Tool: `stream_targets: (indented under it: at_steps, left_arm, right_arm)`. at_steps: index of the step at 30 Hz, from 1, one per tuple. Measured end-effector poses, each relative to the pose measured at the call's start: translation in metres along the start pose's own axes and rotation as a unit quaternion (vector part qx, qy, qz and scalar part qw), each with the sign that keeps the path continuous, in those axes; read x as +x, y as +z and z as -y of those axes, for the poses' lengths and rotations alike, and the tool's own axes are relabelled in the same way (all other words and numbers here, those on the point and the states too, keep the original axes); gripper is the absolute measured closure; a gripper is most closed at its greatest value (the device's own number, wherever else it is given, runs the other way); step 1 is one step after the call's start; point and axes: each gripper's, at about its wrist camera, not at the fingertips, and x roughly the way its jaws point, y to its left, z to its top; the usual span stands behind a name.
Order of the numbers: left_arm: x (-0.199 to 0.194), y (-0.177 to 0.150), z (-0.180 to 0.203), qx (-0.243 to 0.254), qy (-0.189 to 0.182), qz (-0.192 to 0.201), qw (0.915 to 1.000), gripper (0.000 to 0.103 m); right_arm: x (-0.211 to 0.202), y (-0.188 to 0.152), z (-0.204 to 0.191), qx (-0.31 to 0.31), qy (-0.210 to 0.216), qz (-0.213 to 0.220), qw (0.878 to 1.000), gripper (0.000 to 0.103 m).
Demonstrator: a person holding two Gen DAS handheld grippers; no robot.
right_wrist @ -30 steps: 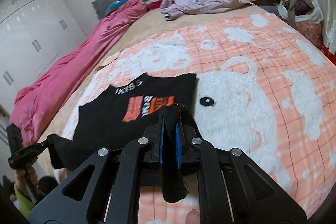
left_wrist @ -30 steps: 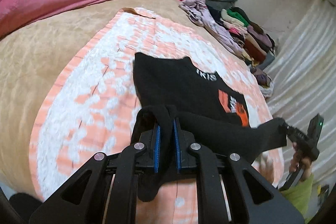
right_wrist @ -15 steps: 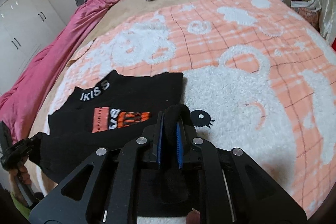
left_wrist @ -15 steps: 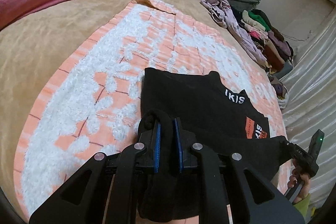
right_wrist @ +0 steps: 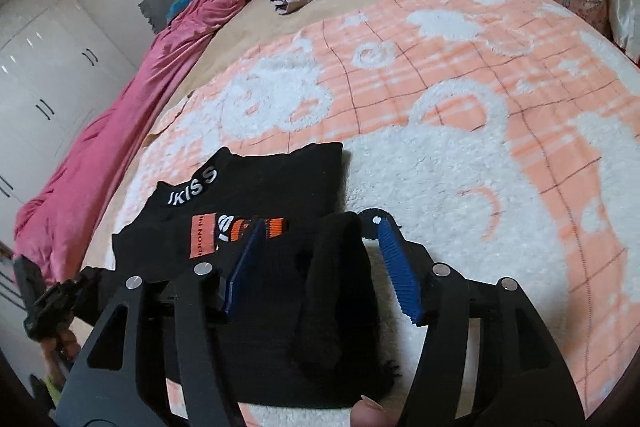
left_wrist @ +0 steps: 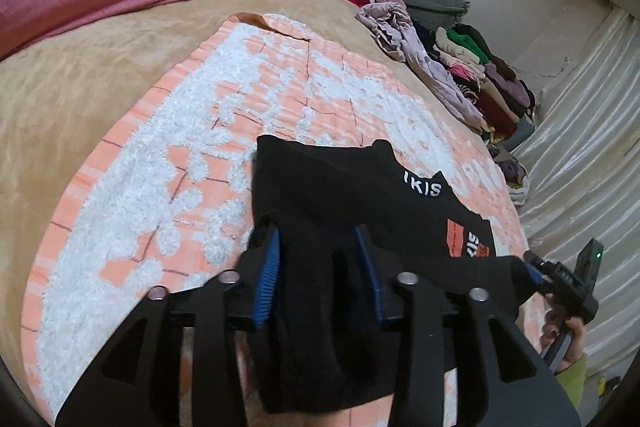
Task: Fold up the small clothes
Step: 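Lift the hem with both tools and fold it up toward the collar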
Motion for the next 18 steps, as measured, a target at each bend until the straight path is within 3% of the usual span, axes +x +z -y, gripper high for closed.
stream_targets:
  at_steps: [8,13,14,15,18]
  left_arm:
    - [-0.044,-0.012,0.001,0.021,0.014,0.031,0.9992,0.051]
    - [-0.04,-0.033,-0.001,0.019,0.008,-0.009,0.9997,0.051]
    - [-0.035,-0.038,-0.003,0.013,0.005,-0.021,0.9997,0.046]
    - [-0.033,-0.041,-0.004,0.01,0.003,-0.025,0.9996,0.041]
    - [-0.026,-0.048,0.005,0.026,0.01,-0.027,0.9992,0.043]
  right_arm:
    - [-0.019,-0.015,-0.01,-0.034,0.009,-0.009,0.999,0.047]
    - [-0.026,-0.026,-0.015,-0.047,0.011,-0.015,0.999,0.047]
    - [-0.026,-0.029,-0.016,-0.047,0.012,-0.016,0.999,0.047]
    - [-0.027,-0.031,-0.016,-0.048,0.013,-0.017,0.999,0.047]
    - [-0.026,-0.036,-0.016,-0.049,0.011,-0.023,0.998,0.047]
